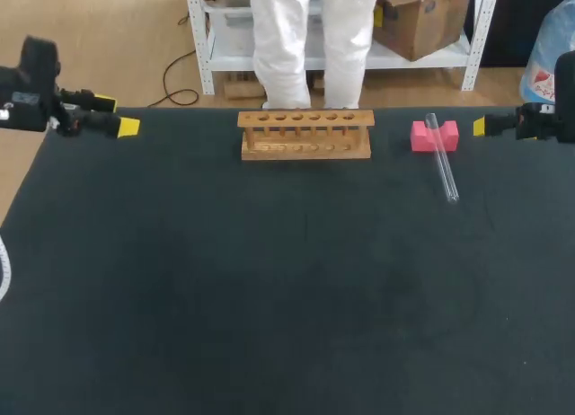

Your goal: Grasp the test tube, adjust it, and insert it.

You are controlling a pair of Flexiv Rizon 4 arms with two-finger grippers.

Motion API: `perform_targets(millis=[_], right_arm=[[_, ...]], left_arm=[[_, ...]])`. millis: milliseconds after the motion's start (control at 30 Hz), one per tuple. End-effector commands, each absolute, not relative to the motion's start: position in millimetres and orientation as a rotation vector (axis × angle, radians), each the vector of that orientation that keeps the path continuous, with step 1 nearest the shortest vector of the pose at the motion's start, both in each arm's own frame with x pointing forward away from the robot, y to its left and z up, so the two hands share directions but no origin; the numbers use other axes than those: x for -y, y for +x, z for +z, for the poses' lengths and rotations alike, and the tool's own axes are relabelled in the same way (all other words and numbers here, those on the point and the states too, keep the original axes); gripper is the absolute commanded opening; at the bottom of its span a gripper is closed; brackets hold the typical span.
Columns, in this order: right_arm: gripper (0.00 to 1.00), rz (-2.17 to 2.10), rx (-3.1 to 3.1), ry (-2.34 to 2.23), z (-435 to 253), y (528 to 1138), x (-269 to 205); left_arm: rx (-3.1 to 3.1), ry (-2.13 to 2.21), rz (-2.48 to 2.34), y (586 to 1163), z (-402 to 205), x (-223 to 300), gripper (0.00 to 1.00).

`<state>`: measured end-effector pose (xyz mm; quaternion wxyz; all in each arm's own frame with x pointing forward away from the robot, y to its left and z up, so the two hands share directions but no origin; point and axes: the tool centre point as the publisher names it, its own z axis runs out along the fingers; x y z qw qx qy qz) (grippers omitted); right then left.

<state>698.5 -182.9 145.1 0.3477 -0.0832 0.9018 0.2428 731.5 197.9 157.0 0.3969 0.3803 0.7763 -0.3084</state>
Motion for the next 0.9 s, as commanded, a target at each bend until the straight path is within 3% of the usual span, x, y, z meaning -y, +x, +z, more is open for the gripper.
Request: perform_targets(millis=[33,900], right_arm=[[1.0,0.621,-2.341,-0.213,146.1,697.4,182.2],[1.0,0.621,-2.341,-0.213,146.1,697.4,182.2]], left_arm=[[-1.61,1.183,-1.11,743.2,142.7,-194.8,1.0],[-1.619,1.222,-1.086,783.6,113.6,-148.2,1.0]])
